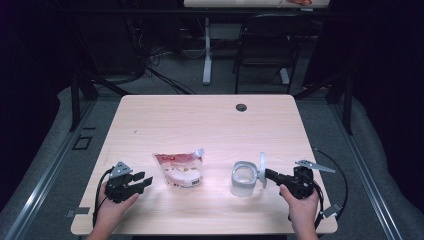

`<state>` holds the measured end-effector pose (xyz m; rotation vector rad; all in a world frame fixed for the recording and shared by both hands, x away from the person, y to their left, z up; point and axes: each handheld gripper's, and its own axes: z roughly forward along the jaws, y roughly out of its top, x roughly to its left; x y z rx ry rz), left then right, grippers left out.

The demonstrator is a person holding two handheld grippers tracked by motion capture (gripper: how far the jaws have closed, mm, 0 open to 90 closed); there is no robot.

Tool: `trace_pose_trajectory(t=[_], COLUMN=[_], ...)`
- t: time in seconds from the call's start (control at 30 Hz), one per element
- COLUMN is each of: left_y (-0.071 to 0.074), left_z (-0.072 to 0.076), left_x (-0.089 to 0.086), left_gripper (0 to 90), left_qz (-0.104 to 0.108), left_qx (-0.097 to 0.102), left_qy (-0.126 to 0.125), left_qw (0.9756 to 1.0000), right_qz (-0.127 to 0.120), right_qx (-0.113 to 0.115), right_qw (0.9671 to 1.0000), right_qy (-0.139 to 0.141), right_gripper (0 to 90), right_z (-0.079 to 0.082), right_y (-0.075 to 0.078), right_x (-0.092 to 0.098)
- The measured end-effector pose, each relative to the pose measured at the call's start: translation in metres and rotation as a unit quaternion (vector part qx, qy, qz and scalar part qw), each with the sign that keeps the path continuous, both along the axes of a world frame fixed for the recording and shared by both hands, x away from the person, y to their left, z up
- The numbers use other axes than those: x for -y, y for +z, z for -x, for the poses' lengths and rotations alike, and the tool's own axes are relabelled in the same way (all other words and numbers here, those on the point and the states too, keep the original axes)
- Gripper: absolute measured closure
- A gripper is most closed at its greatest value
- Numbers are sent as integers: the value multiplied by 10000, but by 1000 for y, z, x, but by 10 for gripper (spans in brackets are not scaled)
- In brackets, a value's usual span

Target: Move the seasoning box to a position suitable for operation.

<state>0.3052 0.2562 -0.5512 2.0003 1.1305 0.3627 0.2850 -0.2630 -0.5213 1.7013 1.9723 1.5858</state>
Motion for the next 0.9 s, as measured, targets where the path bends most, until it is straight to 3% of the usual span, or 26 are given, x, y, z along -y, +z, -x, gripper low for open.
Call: trace_pose_trajectory(t=[0.13, 0.27, 0.33, 0.5, 0.63, 0.9], left_y=[1, 1, 1, -1, -1, 0], left_z=[0, 0, 0, 0, 0, 0], left_x=[-1, -1, -1, -2, -3, -3], left_gripper=[575, 575, 574, 571, 569, 565], left_qz=[-9, -11, -8, 3, -19, 15], left_qx=[8, 12, 12, 8, 5, 33], left_qy=[-2, 6, 14, 65, 74, 102], left_qw=[10000, 10000, 10000, 10000, 10000, 9999], right_qz=[-121, -7, 53, 484, 1049, 1323], right_qx=[-53, 15, 113, 355, 397, 298], right_qw=[9999, 10000, 9999, 9980, 9933, 9907], right_qy=[-12, -34, -90, -202, -280, -74], right_gripper=[900, 900, 858, 780, 752, 706], right_z=[0, 2, 3, 11, 20, 30], right_y=[-5, -5, -5, -4, -7, -12], right_x=[1, 0, 0, 3, 4, -2])
